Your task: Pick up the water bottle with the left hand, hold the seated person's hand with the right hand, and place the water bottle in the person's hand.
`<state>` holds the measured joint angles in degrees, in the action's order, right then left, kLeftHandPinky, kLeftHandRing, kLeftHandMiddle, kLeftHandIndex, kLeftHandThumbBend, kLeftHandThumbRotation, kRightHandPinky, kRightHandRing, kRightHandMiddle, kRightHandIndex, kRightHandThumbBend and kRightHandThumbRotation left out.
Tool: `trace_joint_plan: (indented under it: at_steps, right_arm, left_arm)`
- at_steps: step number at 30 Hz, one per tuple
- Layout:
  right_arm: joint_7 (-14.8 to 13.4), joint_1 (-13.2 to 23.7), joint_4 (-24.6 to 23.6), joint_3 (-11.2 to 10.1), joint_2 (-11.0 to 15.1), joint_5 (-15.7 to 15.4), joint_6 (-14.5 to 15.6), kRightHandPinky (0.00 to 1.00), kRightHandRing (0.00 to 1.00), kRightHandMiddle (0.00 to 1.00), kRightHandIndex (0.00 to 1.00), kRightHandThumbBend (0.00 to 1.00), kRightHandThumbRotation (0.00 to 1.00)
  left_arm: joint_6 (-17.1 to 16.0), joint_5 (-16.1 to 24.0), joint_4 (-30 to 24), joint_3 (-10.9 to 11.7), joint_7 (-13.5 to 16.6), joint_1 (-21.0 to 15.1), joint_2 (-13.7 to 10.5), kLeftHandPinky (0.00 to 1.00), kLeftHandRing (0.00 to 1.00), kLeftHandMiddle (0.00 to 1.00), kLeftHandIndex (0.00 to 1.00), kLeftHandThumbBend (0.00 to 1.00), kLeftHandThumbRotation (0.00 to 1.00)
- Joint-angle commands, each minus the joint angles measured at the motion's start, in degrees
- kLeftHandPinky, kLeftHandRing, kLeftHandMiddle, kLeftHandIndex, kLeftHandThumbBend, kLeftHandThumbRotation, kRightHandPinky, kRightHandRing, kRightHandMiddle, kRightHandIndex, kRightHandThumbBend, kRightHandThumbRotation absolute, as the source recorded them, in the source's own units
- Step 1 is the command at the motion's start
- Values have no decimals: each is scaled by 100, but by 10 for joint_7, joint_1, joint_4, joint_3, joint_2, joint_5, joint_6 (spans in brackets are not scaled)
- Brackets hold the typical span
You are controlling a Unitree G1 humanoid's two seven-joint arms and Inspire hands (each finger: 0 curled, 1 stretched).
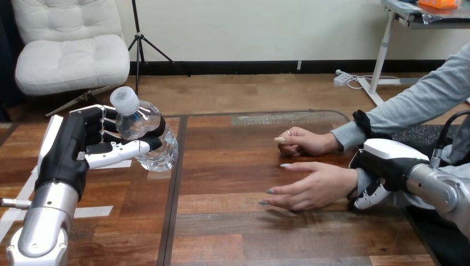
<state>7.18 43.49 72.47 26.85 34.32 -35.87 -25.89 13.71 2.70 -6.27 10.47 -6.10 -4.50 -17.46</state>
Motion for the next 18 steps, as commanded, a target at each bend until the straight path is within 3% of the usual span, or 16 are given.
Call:
trace_joint_plan:
  at_steps: [1, 18]
  right_arm:
    - [-3, 8, -7, -18, -2, 18, -13, 26, 31, 37, 37, 54, 0]
    - [-7, 11, -17, -24, 2, 20, -27, 25, 30, 35, 35, 53, 0]
  left_arm:
    - [-9, 1, -33, -1, 1, -22, -7, 31, 37, 42, 43, 66, 0]
    - [-4, 8, -43, -19, -7, -19, -1, 32, 38, 42, 43, 67, 0]
